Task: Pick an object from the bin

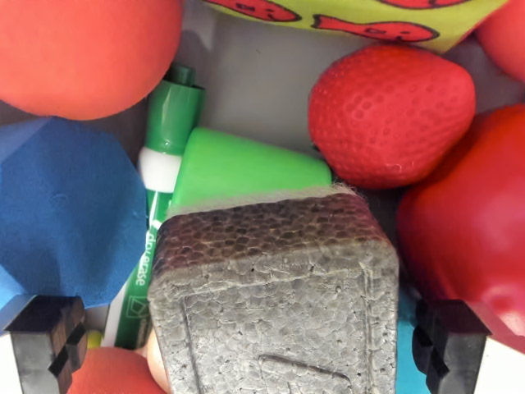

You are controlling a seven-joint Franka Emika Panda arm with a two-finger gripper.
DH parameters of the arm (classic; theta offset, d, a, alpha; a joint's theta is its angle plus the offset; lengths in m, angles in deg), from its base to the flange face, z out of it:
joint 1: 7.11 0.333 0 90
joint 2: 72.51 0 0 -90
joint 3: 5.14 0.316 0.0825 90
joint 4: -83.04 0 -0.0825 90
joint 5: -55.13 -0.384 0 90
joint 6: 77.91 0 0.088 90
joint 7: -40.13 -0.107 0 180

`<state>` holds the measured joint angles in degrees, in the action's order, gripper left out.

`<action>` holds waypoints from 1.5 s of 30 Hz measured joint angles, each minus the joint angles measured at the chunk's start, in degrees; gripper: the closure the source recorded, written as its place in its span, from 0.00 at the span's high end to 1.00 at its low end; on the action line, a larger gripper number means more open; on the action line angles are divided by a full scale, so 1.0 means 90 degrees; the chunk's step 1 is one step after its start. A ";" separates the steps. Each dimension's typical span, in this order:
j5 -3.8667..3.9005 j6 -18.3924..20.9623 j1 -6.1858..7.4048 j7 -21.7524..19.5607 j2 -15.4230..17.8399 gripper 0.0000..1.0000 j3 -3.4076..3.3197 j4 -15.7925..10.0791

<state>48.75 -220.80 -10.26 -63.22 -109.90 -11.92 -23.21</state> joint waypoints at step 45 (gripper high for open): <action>0.0003 0.0157 0.0016 -0.0005 0.0216 0.00 -0.0022 -0.0028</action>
<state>48.78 -219.39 -10.11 -63.27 -107.95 -12.11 -23.47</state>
